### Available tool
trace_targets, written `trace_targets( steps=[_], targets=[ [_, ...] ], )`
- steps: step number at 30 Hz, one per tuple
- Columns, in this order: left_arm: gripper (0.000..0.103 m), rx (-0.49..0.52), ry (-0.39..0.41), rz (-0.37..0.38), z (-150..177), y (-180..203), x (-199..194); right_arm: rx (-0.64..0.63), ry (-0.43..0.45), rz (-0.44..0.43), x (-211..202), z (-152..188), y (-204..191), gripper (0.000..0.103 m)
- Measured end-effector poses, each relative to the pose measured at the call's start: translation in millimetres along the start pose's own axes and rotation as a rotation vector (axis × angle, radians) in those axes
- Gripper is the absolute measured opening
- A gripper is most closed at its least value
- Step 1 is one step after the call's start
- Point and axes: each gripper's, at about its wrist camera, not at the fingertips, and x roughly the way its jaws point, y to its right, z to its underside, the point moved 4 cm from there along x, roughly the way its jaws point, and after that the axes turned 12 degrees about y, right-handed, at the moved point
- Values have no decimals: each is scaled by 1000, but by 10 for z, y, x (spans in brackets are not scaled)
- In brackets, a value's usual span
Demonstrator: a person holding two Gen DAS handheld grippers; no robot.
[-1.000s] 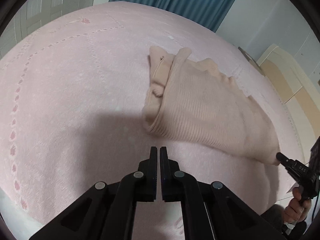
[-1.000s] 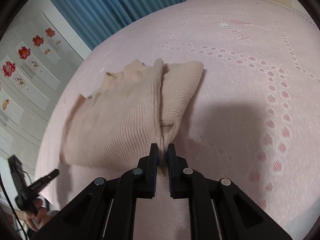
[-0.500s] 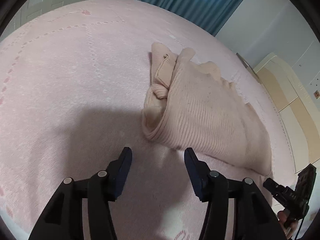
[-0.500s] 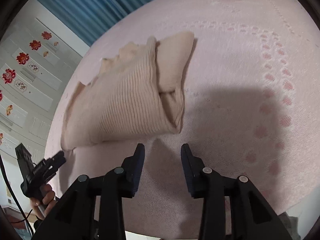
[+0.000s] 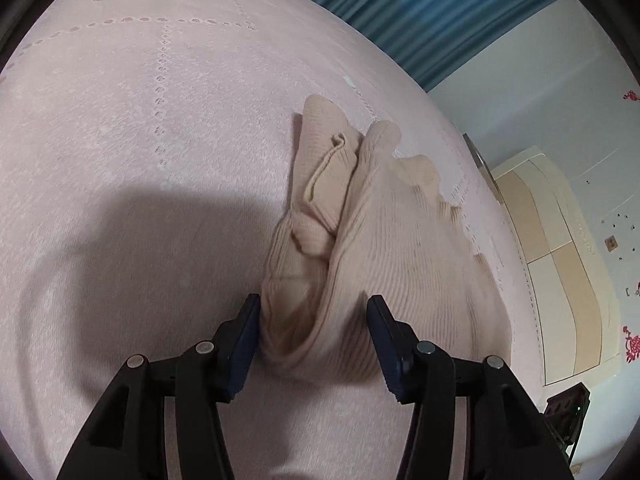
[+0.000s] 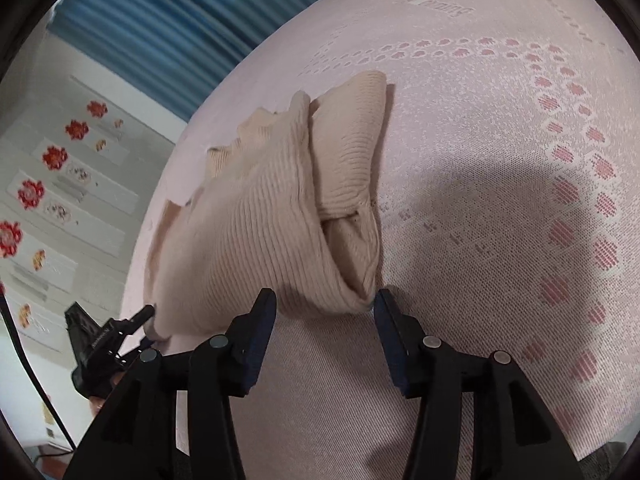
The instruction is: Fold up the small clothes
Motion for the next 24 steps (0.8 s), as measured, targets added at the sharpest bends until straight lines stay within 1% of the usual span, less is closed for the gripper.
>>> trace_targets(
  steps=[3,4,5,6,7,8,9,11,12,15,20,24],
  targets=[
    [40,6,-2,-16,-6,-11,9,27,11,-1,24,-33,23,51],
    [32,20,-2,-35,2,-28,6,35,15,0,36,-48,31,51],
    [26,22,-1,-39,7,-49,-10,41,17,0,47,-62,30,51],
    [20,15,-3,-32,2,-65,-13,51,21,2,64,-80,39,51],
    [12,-17,-22,4,6,-80,5,58,24,5,85,-100,43,50],
    [12,-35,-27,11,6,-95,12,60,26,8,98,-113,38,50],
    [12,-52,-22,16,7,-111,11,57,29,17,120,-138,31,47],
    [11,-45,-15,14,1,-102,2,33,31,63,157,-175,25,28],
    [11,-32,-10,9,9,-83,-17,22,33,76,167,-184,27,14],
    [10,-3,-2,-11,76,-31,-127,38,43,53,158,-222,50,11],
    [10,-14,-14,-11,255,-14,-348,-15,75,41,24,-316,9,10],
    [10,-9,-27,-20,428,46,-505,-26,70,36,-82,-348,37,10]
  ],
)
